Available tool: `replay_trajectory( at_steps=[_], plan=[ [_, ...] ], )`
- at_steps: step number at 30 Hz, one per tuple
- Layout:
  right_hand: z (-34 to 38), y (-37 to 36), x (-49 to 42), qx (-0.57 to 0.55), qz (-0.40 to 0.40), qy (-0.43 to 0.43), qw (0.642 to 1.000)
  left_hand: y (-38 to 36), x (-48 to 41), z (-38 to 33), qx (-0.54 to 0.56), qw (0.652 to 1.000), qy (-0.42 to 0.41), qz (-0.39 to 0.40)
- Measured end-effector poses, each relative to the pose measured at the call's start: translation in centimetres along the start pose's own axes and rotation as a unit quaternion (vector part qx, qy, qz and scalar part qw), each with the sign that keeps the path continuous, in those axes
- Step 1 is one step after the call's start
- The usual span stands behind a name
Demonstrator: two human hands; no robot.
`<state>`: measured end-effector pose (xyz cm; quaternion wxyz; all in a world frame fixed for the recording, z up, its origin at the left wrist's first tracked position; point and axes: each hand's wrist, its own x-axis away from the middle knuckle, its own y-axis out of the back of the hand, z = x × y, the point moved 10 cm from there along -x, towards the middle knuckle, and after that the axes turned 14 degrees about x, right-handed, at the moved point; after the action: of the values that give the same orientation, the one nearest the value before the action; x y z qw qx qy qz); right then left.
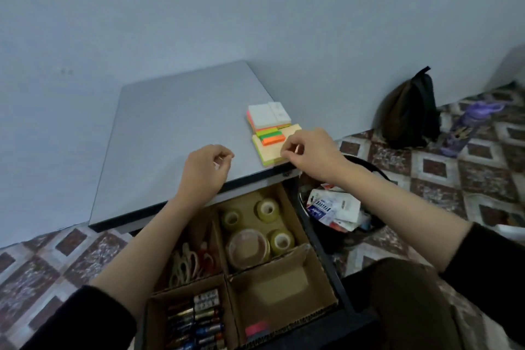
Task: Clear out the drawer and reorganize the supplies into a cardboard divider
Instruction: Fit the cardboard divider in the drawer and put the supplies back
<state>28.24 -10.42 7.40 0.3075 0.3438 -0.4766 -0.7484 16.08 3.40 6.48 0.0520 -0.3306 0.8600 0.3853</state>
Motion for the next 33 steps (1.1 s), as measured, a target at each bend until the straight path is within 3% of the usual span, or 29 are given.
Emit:
replay_trajectory(
  at_steps=[4,10,33],
  plan=[
    [0.5,0.8,-3.3,0.093,0.016,0.035,0.995,-1.0,-1.3,2.9,-0.070,0.997,0.010,0.035],
    [1.0,-0.6,-6.0,0.180,0.053,0.064,0.980,-1.7,-0.9,4.4,-0.071,0.995,0.034,0.053],
    [1.6,-2.3,-6.8,0.181,0.120,0.093,0.972,-2.1,-0.7,4.6,-0.088,0.995,0.018,0.046]
  ],
)
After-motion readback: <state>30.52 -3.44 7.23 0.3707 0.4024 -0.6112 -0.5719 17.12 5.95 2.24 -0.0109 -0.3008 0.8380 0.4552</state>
